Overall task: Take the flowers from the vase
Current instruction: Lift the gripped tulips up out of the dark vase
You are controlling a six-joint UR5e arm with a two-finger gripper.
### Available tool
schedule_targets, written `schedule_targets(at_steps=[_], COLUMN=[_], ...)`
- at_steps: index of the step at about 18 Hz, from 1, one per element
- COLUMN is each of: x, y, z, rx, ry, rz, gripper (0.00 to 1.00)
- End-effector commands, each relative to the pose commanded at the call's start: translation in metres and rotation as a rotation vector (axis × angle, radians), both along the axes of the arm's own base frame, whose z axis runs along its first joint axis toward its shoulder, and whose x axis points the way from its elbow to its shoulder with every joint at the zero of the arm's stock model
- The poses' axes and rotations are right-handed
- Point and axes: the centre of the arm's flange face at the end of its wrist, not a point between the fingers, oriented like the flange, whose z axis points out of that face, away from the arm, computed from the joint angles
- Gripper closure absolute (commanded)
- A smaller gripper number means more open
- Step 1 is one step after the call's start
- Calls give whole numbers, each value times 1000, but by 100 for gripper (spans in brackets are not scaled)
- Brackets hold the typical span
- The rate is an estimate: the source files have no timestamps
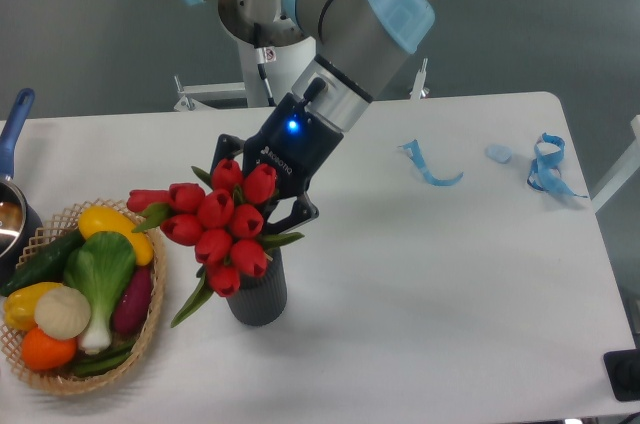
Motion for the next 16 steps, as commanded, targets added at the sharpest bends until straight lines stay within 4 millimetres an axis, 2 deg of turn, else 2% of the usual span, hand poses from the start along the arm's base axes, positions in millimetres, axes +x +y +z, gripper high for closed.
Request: schedule_targets(at_steps=[4, 10, 13, 16], x=[5, -8, -25, -61], y=[-6, -25, -39, -67], z=[31, 73, 74, 73], rx=[22, 103, 106, 111], ry=[6, -26, -16, 2], rz=[26, 59, 95, 165], gripper=[60, 60, 60, 60])
